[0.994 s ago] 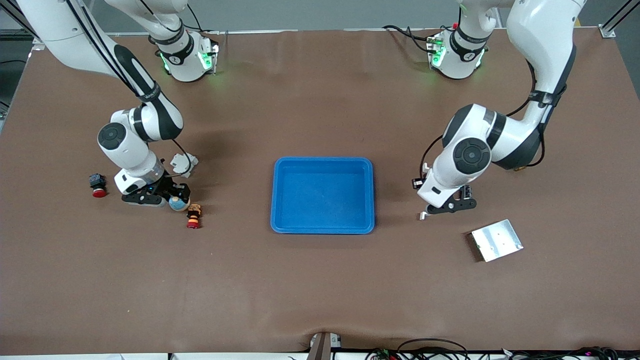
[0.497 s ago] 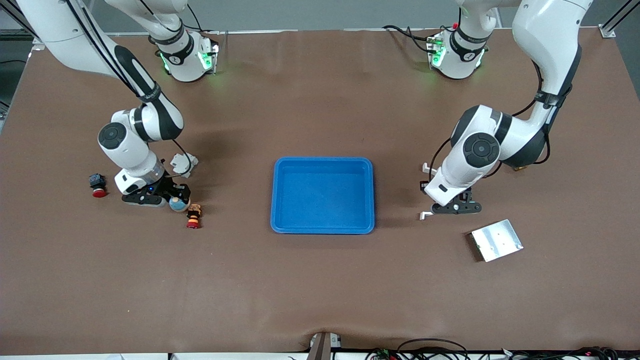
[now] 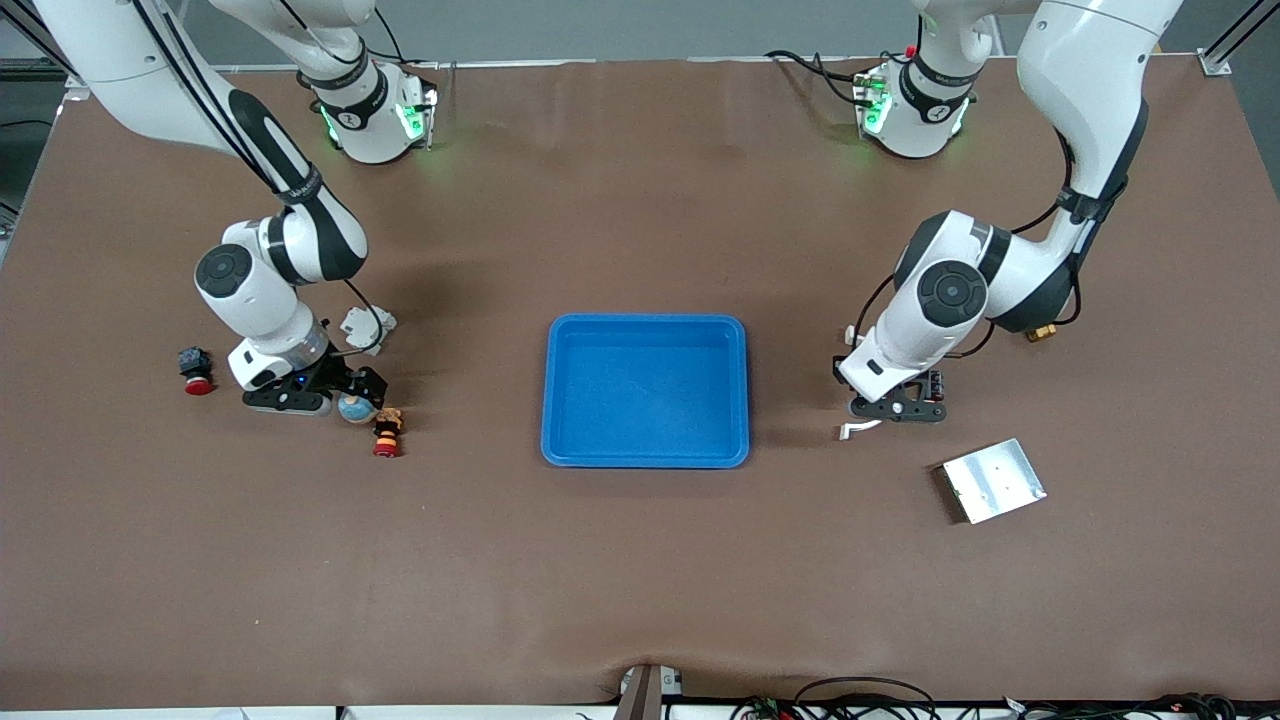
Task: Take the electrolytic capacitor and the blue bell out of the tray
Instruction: 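Release the bell with the right gripper while the left gripper carries the capacitor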
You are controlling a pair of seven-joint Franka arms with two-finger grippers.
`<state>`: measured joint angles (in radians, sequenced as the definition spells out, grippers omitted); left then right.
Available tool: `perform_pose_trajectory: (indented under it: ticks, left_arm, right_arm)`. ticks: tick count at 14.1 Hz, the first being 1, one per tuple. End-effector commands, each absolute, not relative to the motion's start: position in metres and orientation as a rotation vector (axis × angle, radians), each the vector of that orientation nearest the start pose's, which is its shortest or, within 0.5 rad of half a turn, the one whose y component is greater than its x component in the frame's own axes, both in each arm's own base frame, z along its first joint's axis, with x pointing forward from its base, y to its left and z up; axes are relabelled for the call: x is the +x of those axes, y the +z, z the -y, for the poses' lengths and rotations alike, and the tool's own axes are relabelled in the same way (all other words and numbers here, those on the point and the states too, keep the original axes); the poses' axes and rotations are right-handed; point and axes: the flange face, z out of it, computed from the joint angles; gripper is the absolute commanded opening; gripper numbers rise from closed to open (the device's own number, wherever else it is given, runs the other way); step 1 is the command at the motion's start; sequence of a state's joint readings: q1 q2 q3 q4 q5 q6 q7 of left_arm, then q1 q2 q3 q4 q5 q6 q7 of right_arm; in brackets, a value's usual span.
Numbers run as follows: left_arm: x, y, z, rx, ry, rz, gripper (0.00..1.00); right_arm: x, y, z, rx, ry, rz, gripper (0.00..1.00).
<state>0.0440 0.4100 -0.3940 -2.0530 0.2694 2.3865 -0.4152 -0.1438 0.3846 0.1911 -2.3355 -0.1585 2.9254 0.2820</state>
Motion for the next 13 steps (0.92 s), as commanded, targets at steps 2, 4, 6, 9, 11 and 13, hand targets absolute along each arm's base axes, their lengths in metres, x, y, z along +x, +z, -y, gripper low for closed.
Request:
perform_pose_trajectory:
  ticks: [2,4,6,9,11,13]
  left_arm:
    - [0.554,0.231,0.197,-3.108,0.034,-0.184,0.06]
    - [0.557,0.225,0.198,-3.129,0.016,-0.179,0.08]
    - [0.557,0.219,0.199,-3.138,0.023,-0.172,0.09]
    - [0.557,0.213,0.2,-3.14,0.038,-0.176,0.1]
    - [0.557,0.209,0.201,-3.146,0.038,-0.171,0.11]
    - [0.557,0.205,0.201,-3.149,0.045,-0.166,0.11]
  right_arm:
    - [0.549,0.239,-0.052,-3.09,-0.251,-0.125,1.0]
    - [0.567,0.262,-0.05,-3.124,-0.155,-0.134,1.0]
    - [0.586,0.288,-0.049,-3.147,-0.083,-0.139,1.0]
    - [0.611,0.331,-0.047,-3.168,-0.024,-0.153,1.0]
    - [0.627,0.365,-0.045,-3.173,-0.05,-0.153,1.0]
    - [0.639,0.393,-0.041,-3.181,-0.069,-0.157,1.0]
